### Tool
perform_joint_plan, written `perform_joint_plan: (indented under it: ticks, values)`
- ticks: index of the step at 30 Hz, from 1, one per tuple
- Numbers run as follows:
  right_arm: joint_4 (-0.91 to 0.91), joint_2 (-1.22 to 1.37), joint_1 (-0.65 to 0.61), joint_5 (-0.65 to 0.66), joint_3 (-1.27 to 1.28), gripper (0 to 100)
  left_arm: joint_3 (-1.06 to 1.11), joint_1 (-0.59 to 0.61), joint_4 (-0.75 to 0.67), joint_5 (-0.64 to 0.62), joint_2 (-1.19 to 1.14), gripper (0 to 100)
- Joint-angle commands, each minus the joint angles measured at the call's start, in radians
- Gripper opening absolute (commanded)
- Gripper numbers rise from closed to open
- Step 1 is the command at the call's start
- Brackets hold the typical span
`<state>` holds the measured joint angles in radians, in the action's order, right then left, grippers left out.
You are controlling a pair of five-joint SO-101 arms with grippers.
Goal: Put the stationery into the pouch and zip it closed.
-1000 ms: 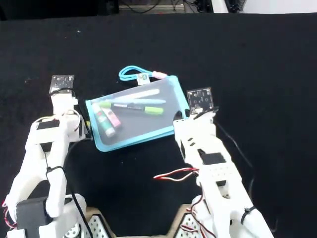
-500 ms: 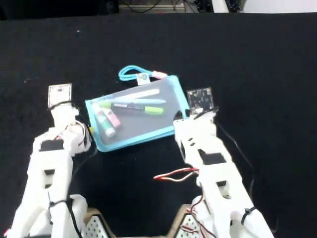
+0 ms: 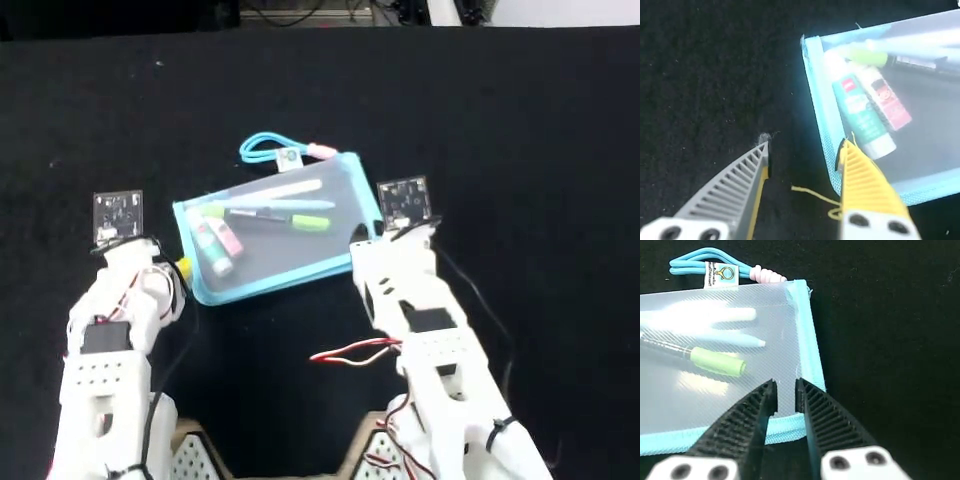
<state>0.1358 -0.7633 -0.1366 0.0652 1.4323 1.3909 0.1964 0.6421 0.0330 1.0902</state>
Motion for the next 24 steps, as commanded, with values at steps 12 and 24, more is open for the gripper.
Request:
perform_joint_plan:
  ticks: [12, 24]
  values:
    - [0.189, -0.305, 0.012, -0.005, 0.039, 1.2, 0.168, -0.005, -0.005, -0.005, 0.405, 22]
    - [0.158, -0.549, -0.021, 0.003, 0.171, 2.5, 0.211, -0.007, 0.152, -0.005, 0.66, 19]
